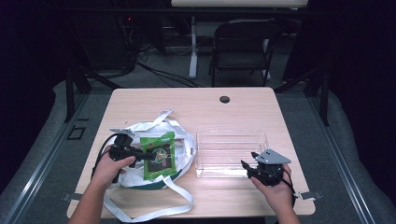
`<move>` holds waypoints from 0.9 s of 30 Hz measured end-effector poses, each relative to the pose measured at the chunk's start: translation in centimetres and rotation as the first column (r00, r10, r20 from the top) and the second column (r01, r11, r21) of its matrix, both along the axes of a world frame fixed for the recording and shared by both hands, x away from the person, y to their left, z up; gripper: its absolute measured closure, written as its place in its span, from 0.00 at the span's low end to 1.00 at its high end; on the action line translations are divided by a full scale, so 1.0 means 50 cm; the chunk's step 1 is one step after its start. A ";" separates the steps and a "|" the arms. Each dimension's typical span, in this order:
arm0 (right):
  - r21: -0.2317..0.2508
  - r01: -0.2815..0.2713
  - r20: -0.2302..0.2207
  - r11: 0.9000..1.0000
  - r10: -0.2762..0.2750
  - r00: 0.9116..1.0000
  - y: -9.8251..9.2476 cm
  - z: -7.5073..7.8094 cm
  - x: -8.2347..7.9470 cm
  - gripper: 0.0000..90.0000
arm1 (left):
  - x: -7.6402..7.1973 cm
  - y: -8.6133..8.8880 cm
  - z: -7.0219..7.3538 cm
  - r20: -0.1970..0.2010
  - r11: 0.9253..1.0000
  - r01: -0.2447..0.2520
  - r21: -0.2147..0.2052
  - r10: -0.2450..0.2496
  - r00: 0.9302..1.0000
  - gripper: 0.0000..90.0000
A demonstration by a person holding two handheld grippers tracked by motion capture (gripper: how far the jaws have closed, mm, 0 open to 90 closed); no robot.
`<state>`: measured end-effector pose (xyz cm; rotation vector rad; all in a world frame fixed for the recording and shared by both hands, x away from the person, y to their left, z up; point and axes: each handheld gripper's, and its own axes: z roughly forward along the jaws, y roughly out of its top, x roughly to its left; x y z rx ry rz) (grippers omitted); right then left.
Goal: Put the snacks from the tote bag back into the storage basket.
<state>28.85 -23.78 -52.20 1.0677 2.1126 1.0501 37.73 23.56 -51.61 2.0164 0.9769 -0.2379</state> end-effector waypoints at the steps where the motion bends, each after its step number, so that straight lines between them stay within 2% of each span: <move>1: -0.002 0.002 0.000 1.000 -0.002 1.000 0.000 0.000 0.000 0.54 | 0.000 0.001 0.000 -0.002 1.000 -0.003 -0.001 0.003 1.000 0.79; 10: -0.002 0.001 0.002 1.000 -0.001 1.000 -0.003 0.001 0.000 0.54 | 0.000 0.008 -0.004 -0.004 1.000 -0.015 -0.024 0.015 1.000 0.79; 16: 0.001 0.000 0.004 1.000 0.000 1.000 -0.004 0.001 0.000 0.54 | -0.001 0.011 -0.002 0.004 0.999 -0.027 -0.024 0.027 1.000 0.80; 27: 0.001 0.003 0.005 1.000 -0.003 1.000 -0.004 0.001 -0.001 0.54 | -0.004 0.017 0.011 0.047 0.998 -0.062 -0.023 0.063 0.997 0.80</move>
